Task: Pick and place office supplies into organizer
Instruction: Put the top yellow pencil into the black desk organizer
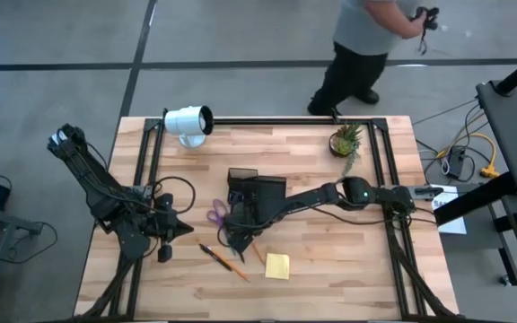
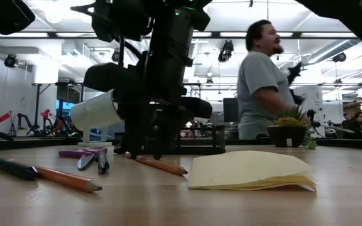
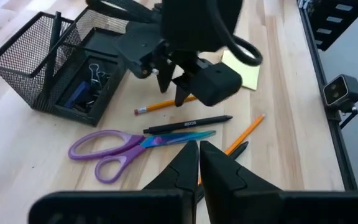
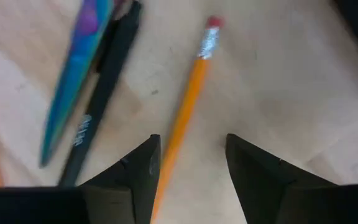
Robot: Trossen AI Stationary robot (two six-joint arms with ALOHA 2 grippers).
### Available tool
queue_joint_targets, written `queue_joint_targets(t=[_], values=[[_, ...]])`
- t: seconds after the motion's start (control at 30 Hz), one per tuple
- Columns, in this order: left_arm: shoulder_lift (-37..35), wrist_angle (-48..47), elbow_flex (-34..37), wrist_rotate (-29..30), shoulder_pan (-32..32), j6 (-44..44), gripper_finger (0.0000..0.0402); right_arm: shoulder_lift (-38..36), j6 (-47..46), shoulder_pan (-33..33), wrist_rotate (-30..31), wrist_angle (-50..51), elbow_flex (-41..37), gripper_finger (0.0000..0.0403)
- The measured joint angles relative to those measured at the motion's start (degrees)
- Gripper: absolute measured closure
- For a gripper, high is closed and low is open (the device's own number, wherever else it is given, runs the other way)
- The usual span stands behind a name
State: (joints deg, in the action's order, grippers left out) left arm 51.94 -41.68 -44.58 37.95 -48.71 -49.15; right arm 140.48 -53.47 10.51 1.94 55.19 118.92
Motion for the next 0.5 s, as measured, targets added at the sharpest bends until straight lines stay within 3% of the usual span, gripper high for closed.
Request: queue_joint_targets(t=[0.5], values=[[0.0,-1.44,0.0,-0.02,0.95,0.04,0.0402,0.25,5.77,1.55,4.6,-0.36,-1.46,0.03]])
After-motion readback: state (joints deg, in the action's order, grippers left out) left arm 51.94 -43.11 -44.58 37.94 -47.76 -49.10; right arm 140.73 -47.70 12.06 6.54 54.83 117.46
